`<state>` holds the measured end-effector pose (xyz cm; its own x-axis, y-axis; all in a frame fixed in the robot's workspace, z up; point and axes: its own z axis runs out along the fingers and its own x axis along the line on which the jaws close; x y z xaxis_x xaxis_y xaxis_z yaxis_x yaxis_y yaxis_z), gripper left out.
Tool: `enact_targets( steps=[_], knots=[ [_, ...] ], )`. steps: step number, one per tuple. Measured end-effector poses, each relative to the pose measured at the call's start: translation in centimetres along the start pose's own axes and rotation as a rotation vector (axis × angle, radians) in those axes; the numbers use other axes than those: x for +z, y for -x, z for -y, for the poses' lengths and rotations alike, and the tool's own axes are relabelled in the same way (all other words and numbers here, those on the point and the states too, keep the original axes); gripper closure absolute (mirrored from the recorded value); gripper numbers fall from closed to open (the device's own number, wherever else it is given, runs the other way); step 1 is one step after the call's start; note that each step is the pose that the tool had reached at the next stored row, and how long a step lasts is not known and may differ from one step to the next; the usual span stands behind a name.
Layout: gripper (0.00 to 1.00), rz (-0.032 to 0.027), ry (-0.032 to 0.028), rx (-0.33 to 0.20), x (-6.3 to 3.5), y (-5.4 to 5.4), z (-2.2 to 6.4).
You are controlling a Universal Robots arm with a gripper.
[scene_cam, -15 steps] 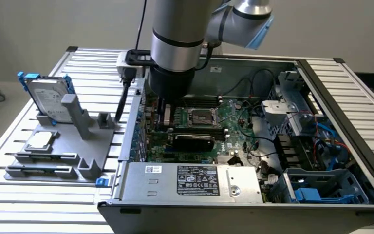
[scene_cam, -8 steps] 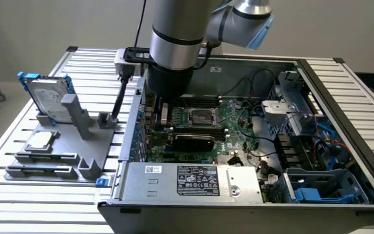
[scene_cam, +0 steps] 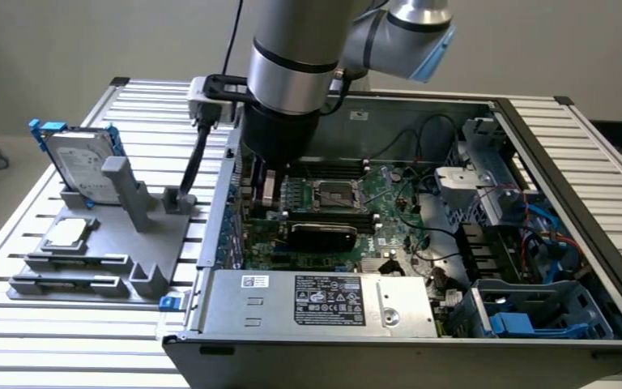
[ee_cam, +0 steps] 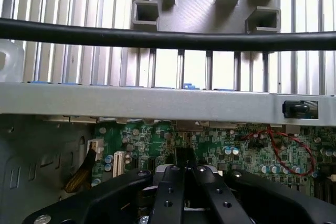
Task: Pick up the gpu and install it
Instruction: 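Press down on the gpu until it lock into place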
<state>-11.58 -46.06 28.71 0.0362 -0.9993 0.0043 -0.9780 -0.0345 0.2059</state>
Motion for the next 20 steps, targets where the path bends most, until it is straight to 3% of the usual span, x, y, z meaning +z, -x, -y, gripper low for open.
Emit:
enact_targets(
  steps=[4, 10, 15, 20],
  knots=[
    [0.89, -0.0063, 0.0212, 0.001, -0.1, 0.0, -0.05],
    [0.89, -0.0106, 0.0372, 0.002, -0.48, 0.08, -0.14],
    [0.89, -0.0105, 0.0471, 0.003, -0.5, 0.13, -0.14],
    [0.89, -0.0101, 0.0504, 0.003, -0.49, 0.17, -0.14]
  ],
)
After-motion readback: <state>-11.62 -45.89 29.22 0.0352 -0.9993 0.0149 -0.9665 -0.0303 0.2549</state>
